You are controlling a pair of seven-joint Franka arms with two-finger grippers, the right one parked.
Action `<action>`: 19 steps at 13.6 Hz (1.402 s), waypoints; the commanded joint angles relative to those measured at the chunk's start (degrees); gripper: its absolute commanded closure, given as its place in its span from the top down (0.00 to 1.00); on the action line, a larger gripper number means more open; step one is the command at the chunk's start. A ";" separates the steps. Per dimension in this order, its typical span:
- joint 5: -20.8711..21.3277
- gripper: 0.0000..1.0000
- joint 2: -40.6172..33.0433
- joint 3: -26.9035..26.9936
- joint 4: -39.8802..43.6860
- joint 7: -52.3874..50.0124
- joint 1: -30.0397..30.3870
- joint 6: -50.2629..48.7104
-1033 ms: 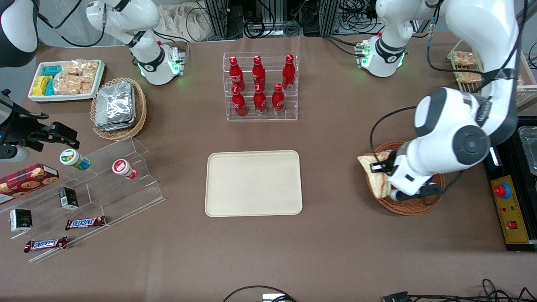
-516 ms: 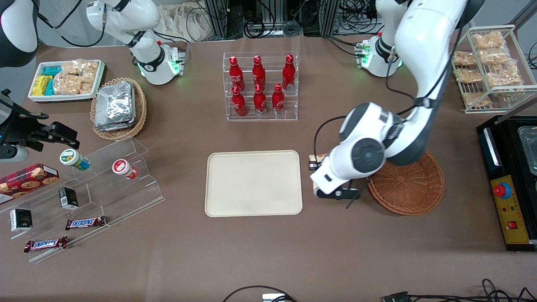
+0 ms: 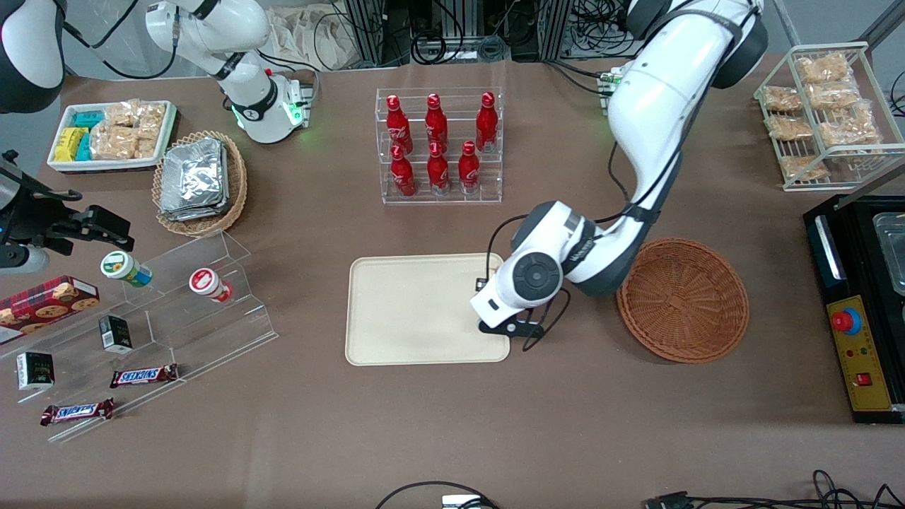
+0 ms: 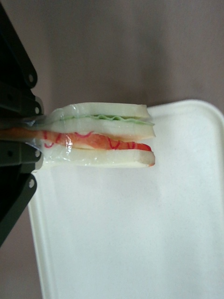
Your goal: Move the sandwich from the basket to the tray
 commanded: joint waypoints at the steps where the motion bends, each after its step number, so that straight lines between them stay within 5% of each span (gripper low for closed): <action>1: 2.75 0.16 3.15 0.51 2.50 -1.40 -1.46 1.32; 2: 2.93 0.26 3.59 0.51 2.50 -1.40 -1.55 1.93; 4: 3.45 1.00 3.68 0.60 2.50 -1.31 -1.55 2.03; 11: 4.16 1.00 -4.73 0.60 3.11 -1.66 1.08 -6.47; 19: 4.95 1.00 -26.70 0.60 2.24 9.76 19.27 -32.94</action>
